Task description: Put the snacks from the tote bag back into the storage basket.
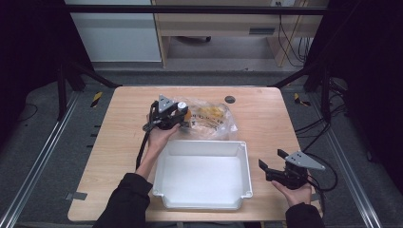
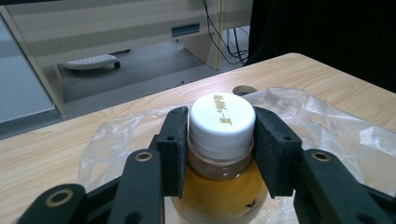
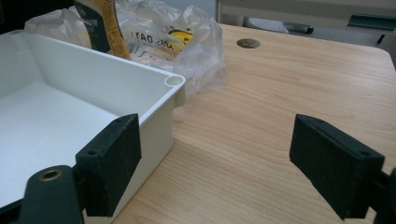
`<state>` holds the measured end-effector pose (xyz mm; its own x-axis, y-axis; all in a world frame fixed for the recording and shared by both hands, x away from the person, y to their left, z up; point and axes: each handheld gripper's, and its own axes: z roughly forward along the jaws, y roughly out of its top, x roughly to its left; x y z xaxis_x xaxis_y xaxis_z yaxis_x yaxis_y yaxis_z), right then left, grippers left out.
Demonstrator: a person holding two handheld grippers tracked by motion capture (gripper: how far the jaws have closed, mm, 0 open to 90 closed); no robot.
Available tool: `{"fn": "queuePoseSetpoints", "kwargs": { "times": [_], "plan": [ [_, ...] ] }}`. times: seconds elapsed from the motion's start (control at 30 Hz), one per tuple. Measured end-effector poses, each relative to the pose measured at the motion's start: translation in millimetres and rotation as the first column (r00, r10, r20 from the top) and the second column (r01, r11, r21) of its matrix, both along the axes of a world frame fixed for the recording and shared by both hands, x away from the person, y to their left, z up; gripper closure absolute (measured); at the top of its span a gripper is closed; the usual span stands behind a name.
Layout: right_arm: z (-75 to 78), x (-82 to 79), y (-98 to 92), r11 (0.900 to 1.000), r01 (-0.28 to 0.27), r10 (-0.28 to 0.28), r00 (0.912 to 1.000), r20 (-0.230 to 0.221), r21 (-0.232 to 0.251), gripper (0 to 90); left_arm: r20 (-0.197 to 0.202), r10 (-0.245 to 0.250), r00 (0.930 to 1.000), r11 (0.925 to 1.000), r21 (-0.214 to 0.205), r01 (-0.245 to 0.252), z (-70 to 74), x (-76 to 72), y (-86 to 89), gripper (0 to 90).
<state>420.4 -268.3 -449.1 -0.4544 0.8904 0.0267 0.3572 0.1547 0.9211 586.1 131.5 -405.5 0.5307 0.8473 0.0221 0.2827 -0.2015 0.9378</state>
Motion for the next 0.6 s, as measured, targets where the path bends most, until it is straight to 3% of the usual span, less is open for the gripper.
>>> {"fn": "queuePoseSetpoints", "kwargs": {
  "times": [0.6],
  "plan": [
    [-0.4, 0.4, 0.1, 1.0000, -0.003, 0.003, 1.0000, -0.004, -0.004, 16.8, -0.020, 0.001, 0.9998, 0.9997, 0.023, -0.001, 4.1, 1.6, -1.8, 58.8]
  ]
}}
